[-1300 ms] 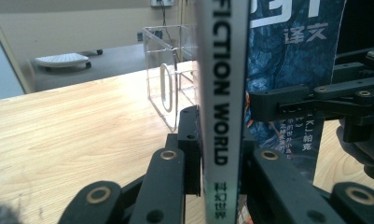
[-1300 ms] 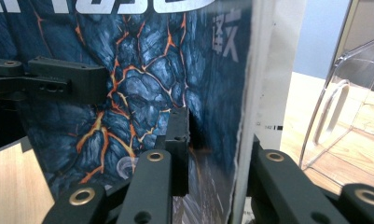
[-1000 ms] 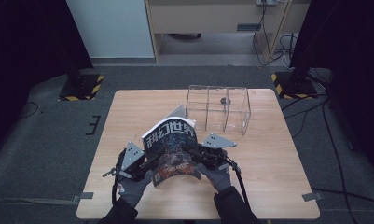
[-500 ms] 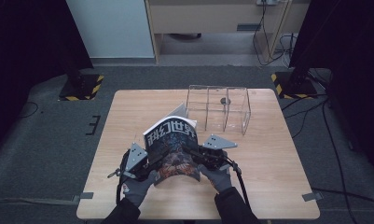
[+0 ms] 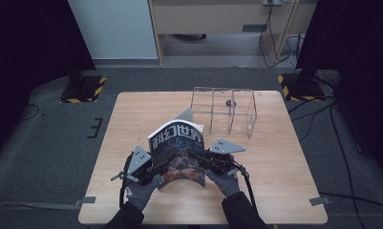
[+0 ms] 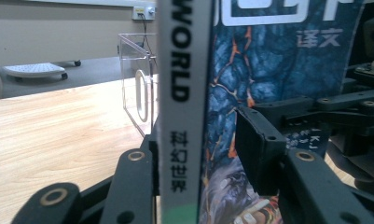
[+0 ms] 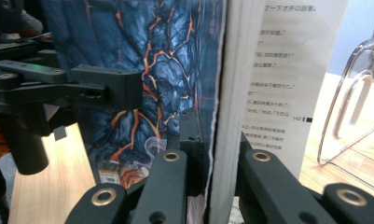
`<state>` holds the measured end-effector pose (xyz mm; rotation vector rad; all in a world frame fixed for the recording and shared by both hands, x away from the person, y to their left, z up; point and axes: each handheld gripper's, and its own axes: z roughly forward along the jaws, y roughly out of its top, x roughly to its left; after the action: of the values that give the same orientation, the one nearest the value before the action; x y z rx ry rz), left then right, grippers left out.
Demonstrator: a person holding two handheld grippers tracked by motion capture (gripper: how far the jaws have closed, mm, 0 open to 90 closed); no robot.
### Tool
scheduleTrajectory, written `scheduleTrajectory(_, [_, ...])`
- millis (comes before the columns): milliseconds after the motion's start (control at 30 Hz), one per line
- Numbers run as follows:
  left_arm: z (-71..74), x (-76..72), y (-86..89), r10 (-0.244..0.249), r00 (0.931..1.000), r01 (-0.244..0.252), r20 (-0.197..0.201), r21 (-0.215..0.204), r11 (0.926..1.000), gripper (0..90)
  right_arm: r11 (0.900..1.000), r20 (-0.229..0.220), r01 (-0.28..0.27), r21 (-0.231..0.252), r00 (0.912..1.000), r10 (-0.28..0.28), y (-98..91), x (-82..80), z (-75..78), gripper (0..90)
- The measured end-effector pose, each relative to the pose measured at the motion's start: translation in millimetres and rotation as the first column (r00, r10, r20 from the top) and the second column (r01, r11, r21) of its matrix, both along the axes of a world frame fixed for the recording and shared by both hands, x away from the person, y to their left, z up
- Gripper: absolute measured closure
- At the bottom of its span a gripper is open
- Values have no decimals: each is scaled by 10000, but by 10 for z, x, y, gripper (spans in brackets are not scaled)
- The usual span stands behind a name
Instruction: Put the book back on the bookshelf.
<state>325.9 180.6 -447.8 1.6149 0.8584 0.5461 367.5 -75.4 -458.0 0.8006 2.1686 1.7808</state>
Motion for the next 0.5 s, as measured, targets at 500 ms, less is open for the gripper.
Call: scheduleTrajectory(500, [8,-3,3,141,9997,-133,-180,439,9989,759,9999,-112,90,-98,9999,-91,-16,18,4,812])
